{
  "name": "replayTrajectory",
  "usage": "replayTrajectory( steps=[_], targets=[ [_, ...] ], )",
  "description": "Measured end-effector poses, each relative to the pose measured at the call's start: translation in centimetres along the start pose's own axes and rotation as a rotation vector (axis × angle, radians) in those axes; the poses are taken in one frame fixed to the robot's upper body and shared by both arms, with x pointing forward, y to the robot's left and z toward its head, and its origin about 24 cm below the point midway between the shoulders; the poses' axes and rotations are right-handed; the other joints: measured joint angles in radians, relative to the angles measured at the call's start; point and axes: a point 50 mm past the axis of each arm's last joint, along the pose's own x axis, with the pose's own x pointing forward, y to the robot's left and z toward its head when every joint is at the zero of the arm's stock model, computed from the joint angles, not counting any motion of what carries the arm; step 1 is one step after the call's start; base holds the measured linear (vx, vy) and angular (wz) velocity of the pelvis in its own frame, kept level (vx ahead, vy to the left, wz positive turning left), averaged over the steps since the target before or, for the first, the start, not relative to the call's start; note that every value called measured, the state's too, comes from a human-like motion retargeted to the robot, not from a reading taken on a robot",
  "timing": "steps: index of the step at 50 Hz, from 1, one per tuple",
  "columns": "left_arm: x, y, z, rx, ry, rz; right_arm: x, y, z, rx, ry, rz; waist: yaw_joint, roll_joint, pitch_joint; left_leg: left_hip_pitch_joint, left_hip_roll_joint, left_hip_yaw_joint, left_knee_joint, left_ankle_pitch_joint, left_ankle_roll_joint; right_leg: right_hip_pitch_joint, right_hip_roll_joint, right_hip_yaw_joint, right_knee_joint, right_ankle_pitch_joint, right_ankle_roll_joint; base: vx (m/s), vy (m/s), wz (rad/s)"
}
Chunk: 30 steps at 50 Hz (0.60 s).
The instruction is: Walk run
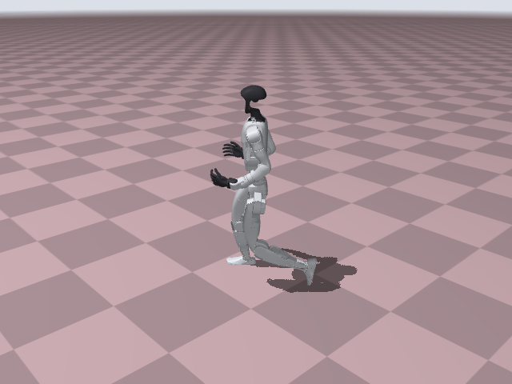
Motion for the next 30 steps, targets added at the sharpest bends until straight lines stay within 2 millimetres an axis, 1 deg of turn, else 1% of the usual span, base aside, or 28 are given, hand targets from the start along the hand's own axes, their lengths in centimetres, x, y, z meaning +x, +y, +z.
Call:
replayTrajectory(
  steps=[2, 3, 4, 5, 7, 8, 10, 12, 13, 14, 15, 16, 17, 18, 19, 20, 21, 22, 23, 24, 25, 27, 28, 30],
  targets=[
    [-0.6, -0.5, -1.4, -0.058, 0.025, 0.088, 2.8, 1.4, 1.0, 0.103, -0.088, 0.040, 0.069, -0.060, -0.050, -0.157, -0.036, 0.148, 0.013, -0.155, 0.122, 0.108, 0.021, 0.024, -0.050, -0.046, -0.057, 1.73, -0.43, -0.43],
    [-0.9, -0.8, -1.7, -0.054, 0.030, 0.113, 4.1, 2.8, 1.7, 0.167, -0.137, 0.084, 0.133, -0.091, -0.065, -0.220, -0.050, 0.239, -0.045, -0.214, 0.157, 0.150, 0.052, 0.088, -0.082, -0.038, -0.090, 1.79, -0.31, -1.28],
    [-1.3, -1.0, -1.8, -0.036, 0.040, 0.116, 5.0, 3.5, 2.5, 0.211, -0.186, 0.107, 0.167, -0.105, -0.068, -0.281, -0.068, 0.267, -0.109, -0.251, 0.173, 0.194, 0.067, 0.098, -0.120, 0.008, -0.095, 1.60, -0.26, -0.51],
    [-1.6, -1.3, -1.9, -0.012, 0.052, 0.109, 5.6, 4.0, 3.4, 0.247, -0.235, 0.120, 0.187, -0.110, -0.064, -0.343, -0.087, 0.264, -0.177, -0.278, 0.180, 0.240, 0.074, 0.080, -0.162, 0.074, -0.087, 1.44, -0.29, 0.52],
    [-2.3, -1.0, -2.3, 0.022, 0.098, 0.099, 6.2, 4.4, 4.7, 0.248, -0.292, 0.175, 0.249, -0.160, -0.055, -0.432, -0.128, 0.311, -0.398, -0.309, 0.196, 0.340, 0.051, 0.007, -0.258, 0.327, -0.023, 1.82, -0.45, 0.40],
    [-2.6, -0.7, -2.4, 0.039, 0.121, 0.091, 6.3, 4.8, 5.1, 0.234, -0.307, 0.220, 0.293, -0.187, -0.052, -0.459, -0.136, 0.343, -0.540, -0.314, 0.204, 0.392, 0.056, 0.017, -0.298, 0.465, 0.030, 1.94, -0.55, -0.12],
    [-2.8, 0.1, -2.4, 0.074, 0.161, 0.064, 6.1, 5.5, 5.7, 0.175, -0.306, 0.319, 0.356, -0.222, -0.044, -0.478, -0.168, 0.343, -0.836, -0.322, 0.224, 0.486, 0.072, 0.025, -0.366, 0.692, 0.163, 1.54, -0.60, 0.01],
    [-2.2, 1.0, -2.0, 0.102, 0.163, 0.060, 5.9, 6.1, 5.8, 0.086, -0.277, 0.419, 0.369, -0.231, -0.035, -0.468, -0.156, 0.341, -1.058, -0.325, 0.241, 0.552, 0.106, -0.074, -0.385, 0.799, 0.219, 1.62, -0.80, 0.60],
    [-1.8, 1.3, -1.5, 0.120, 0.148, 0.064, 5.8, 6.4, 5.8, 0.048, -0.269, 0.459, 0.366, -0.230, -0.030, -0.475, -0.124, 0.353, -1.112, -0.345, 0.220, 0.568, 0.136, -0.086, -0.362, 0.824, 0.219, 1.75, -0.86, 0.67],
    [-1.3, 1.6, -1.0, 0.140, 0.128, 0.068, 5.8, 6.6, 5.8, 0.014, -0.262, 0.487, 0.367, -0.215, -0.020, -0.477, -0.088, 0.355, -1.124, -0.349, 0.191, 0.585, 0.182, -0.057, -0.320, 0.832, 0.219, 1.59, -0.77, 0.60],
    [-0.8, 1.9, -0.4, 0.162, 0.106, 0.073, 5.8, 6.9, 5.7, -0.016, -0.255, 0.508, 0.370, -0.192, -0.007, -0.477, -0.050, 0.351, -1.115, -0.343, 0.158, 0.603, 0.237, -0.008, -0.268, 0.830, 0.219, 1.55, -0.57, 0.35],
    [-0.2, 1.9, 0.3, 0.180, 0.075, 0.076, 5.7, 7.1, 5.4, -0.044, -0.238, 0.520, 0.375, -0.175, 0.007, -0.478, -0.025, 0.342, -1.042, -0.255, 0.278, 0.606, 0.258, 0.003, -0.182, 0.787, 0.219, 1.74, -0.64, 0.35],
    [0.4, 1.9, 1.0, 0.197, 0.045, 0.085, 5.5, 7.5, 4.9, -0.067, -0.215, 0.537, 0.358, -0.168, 0.014, -0.488, -0.009, 0.325, -0.936, -0.245, 0.359, 0.593, 0.267, -0.017, -0.088, 0.736, 0.202, 2.12, -1.15, 0.72],
    [0.7, 1.9, 1.7, 0.214, 0.017, 0.103, 5.0, 8.1, 4.0, -0.080, -0.178, 0.562, 0.300, -0.183, 0.008, -0.517, -0.012, 0.291, -0.766, -0.392, 0.362, 0.550, 0.253, -0.100, 0.022, 0.674, 0.151, 2.33, -0.98, 0.81],
    [0.5, 1.7, 1.7, 0.217, 0.009, 0.114, 3.6, 8.1, 2.4, -0.090, -0.102, 0.577, 0.287, -0.172, -0.009, -0.520, -0.027, 0.187, -0.641, -0.477, 0.364, 0.519, 0.268, -0.128, 0.144, 0.605, 0.102, 2.52, -0.24, 0.54],
    [0.1, 1.3, 1.4, 0.213, 0.011, 0.120, 1.8, 7.8, 0.5, -0.097, -0.005, 0.589, 0.296, -0.148, -0.031, -0.511, -0.049, 0.049, -0.538, -0.531, 0.364, 0.494, 0.298, -0.129, 0.270, 0.534, 0.056, 2.20, 0.40, -0.07],
    [0.0, 2.6, 1.7, 0.198, -0.010, 0.160, 0.5, 7.5, -1.2, -0.075, 0.092, 0.607, 0.265, -0.134, -0.026, -0.488, 0.010, 0.150, -0.457, -0.589, 0.364, 0.422, 0.279, -0.099, 0.396, 0.447, -0.001, 1.91, 0.35, -0.28],
    [0.2, 3.3, 1.8, 0.177, -0.028, 0.187, -0.7, 7.3, -2.6, -0.044, 0.179, 0.624, 0.240, -0.116, -0.028, -0.455, 0.046, 0.220, -0.412, -0.637, 0.364, 0.349, 0.267, -0.066, 0.487, 0.371, -0.050, 1.73, 0.02, -0.35],
    [1.0, 2.7, 1.5, 0.153, -0.036, 0.187, -1.8, 7.4, -3.5, -0.002, 0.246, 0.641, 0.230, -0.090, -0.044, -0.403, 0.039, 0.223, -0.437, -0.663, 0.364, 0.275, 0.266, -0.026, 0.506, 0.316, -0.083, 1.78, 0.24, -0.04],
    [1.8, 1.7, 1.1, 0.137, -0.043, 0.171, -2.7, 6.3, -4.0, 0.006, 0.297, 0.625, 0.221, -0.074, -0.061, -0.339, 0.031, 0.245, -0.496, -0.657, 0.364, 0.217, 0.232, -0.009, 0.484, 0.268, -0.096, 1.65, 0.43, 0.48],
    [2.4, 0.4, 0.8, 0.124, -0.052, 0.147, -3.5, 4.7, -4.3, -0.004, 0.338, 0.592, 0.213, -0.064, -0.078, -0.269, 0.020, 0.277, -0.571, -0.634, 0.364, 0.167, 0.181, -0.004, 0.442, 0.224, -0.100, 1.31, 0.40, 1.61],
    [3.1, -0.8, 0.3, 0.084, -0.057, 0.127, -4.7, 2.3, -4.3, -0.071, 0.375, 0.529, 0.112, -0.037, -0.078, -0.159, -0.049, 0.207, -0.717, -0.486, 0.340, 0.054, 0.104, -0.044, 0.325, 0.187, -0.085, 1.34, 0.10, 2.63],
    [3.4, -1.3, -0.1, 0.054, -0.045, 0.113, -5.2, 1.3, -4.1, -0.105, 0.384, 0.490, 0.059, -0.023, -0.079, -0.102, -0.044, 0.175, -0.780, -0.398, 0.299, 0.021, 0.090, -0.060, 0.219, 0.195, -0.093, 1.47, -0.18, 2.62],
    [3.9, -2.1, -0.9, -0.010, -0.016, 0.072, -6.2, -0.2, -3.8, -0.159, 0.397, 0.417, -0.014, -0.012, -0.076, -0.008, -0.043, 0.157, -0.860, -0.222, 0.233, -0.019, 0.095, -0.018, -0.017, 0.212, -0.068, 1.27, -0.25, 1.98]
  ],
)
